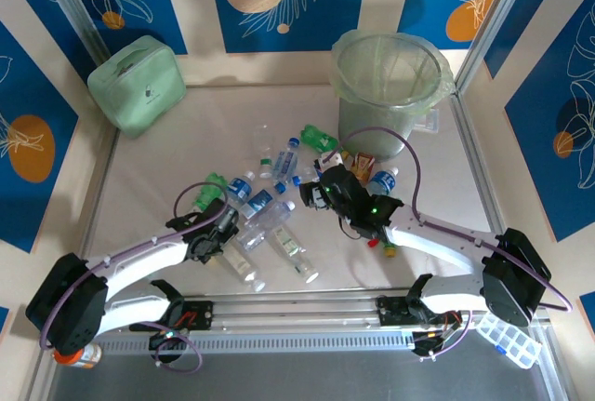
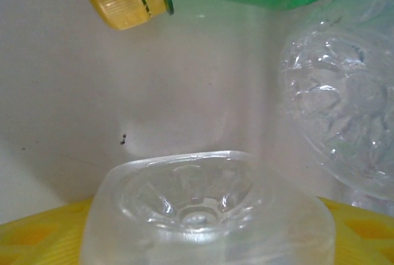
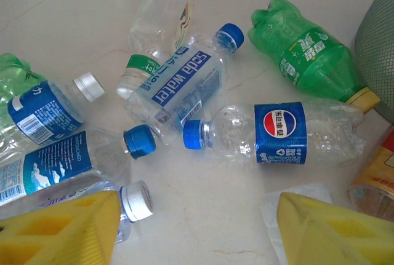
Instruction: Put the plastic bottles in the bin
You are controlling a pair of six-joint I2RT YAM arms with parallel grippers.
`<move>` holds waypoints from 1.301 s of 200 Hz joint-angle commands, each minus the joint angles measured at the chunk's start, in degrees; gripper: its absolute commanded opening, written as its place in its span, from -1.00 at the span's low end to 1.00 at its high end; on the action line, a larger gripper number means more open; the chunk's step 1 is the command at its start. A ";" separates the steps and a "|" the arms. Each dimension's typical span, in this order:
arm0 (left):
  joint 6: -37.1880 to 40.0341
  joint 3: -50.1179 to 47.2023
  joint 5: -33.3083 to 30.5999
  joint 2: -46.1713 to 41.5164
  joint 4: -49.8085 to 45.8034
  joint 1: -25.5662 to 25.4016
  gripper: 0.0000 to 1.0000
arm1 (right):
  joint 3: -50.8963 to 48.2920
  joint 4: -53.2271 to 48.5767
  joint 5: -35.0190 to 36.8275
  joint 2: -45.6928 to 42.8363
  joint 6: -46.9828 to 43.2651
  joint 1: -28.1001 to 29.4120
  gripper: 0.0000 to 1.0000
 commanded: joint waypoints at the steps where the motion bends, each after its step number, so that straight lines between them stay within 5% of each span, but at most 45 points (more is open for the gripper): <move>1: -0.15 -0.68 0.49 -1.66 2.85 0.44 0.40 | 1.01 0.91 0.99 -0.29 -0.39 -0.25 0.38; 60: 1.97 1.95 -3.97 -13.27 -5.58 0.45 0.15 | 0.71 0.78 0.01 -1.47 -0.10 -0.34 0.38; 99: 11.49 4.37 -6.34 -20.19 -2.64 0.46 0.00 | -0.39 2.27 -6.33 -3.44 -0.07 -0.60 0.38; 134: 24.21 1.95 -0.50 -26.29 12.90 0.43 -0.03 | -3.22 7.46 -21.18 -6.36 1.06 -2.61 0.38; 160: 33.02 -3.39 11.94 -28.10 34.33 0.41 -0.03 | -5.16 12.42 -34.21 -7.36 3.48 -5.20 0.40; 211: 33.25 -7.27 30.60 -20.36 64.71 0.46 -0.07 | -9.80 26.52 -54.14 -8.52 11.13 -8.79 0.70; 260: 30.93 -10.52 36.97 -17.60 82.25 0.45 -0.16 | -11.51 36.08 -65.11 -9.09 17.65 -9.84 0.98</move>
